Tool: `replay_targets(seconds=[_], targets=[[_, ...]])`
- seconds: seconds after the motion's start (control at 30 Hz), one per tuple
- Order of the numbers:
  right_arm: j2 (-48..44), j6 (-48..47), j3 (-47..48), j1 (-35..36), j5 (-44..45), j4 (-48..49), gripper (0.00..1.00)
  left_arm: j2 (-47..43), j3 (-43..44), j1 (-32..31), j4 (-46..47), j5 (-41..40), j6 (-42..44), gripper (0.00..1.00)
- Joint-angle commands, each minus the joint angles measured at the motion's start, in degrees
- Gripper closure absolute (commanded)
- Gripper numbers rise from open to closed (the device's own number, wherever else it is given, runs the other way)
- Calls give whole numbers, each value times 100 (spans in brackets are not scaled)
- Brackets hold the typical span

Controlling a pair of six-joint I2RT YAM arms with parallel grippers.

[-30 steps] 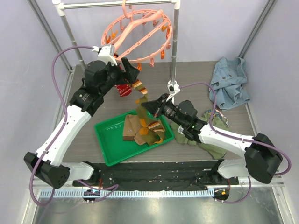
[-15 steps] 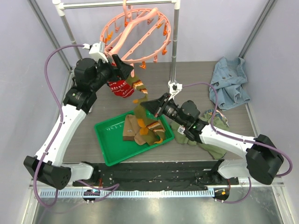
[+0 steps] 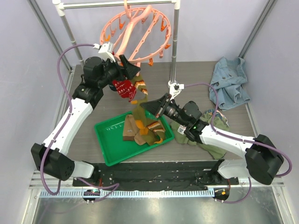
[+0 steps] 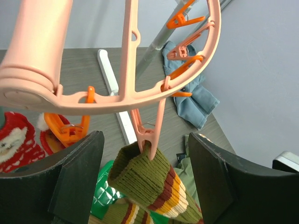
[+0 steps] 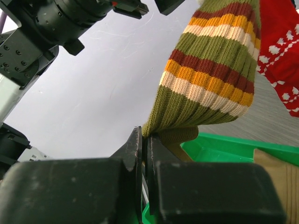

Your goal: Remove the socks clipped to the hanger

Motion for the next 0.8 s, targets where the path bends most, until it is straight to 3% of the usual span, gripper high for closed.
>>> replay_targets(seconds=[0.0, 0.3, 0.67, 0.77], targets=[[-89, 93, -30, -12, -128, 386, 99, 97, 23, 6, 552, 201, -153, 23], [-107, 119, -30, -21, -199, 368, 99, 458, 243, 6, 781, 491, -224, 26], [-37, 146, -21, -12, -207, 421, 99, 519, 454, 6, 693, 228, -162, 33], [-10, 154, -39, -12, -207, 447, 99, 563, 533, 6, 641, 236, -153, 42]])
